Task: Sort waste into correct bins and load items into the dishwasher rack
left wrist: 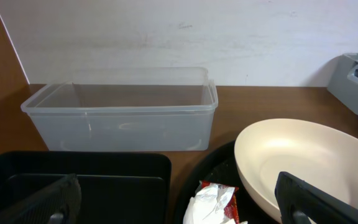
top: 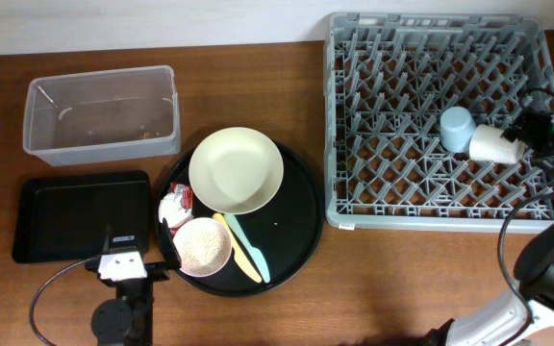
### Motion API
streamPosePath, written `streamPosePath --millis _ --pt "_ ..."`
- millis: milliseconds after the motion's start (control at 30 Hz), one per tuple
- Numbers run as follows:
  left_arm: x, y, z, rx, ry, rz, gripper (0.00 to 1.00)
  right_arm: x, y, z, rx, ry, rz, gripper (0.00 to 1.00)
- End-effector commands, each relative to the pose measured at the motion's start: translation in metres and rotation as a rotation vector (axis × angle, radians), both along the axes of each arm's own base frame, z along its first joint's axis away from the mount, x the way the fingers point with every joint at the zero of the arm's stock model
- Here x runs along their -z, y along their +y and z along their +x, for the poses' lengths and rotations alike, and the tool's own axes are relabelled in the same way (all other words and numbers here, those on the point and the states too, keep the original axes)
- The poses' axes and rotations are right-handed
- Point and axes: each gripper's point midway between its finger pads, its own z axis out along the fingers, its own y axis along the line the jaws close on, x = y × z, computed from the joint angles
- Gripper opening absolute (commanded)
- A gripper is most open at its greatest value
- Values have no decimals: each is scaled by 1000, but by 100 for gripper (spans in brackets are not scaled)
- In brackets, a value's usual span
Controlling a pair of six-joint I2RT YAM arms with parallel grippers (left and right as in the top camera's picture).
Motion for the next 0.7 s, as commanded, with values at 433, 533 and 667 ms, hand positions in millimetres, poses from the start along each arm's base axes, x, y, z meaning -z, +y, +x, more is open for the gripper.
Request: streamPosePath --millis 433,533,667 --pt "1 -2 0 14 5 7 99 13 11 19 -124 -64 48 91" --pt "1 -2 0 14 5 7 99 13 11 18 -144 -61 40 91" --pt "1 -2 0 14 5 7 99 13 14 19 -170 -72 47 90"
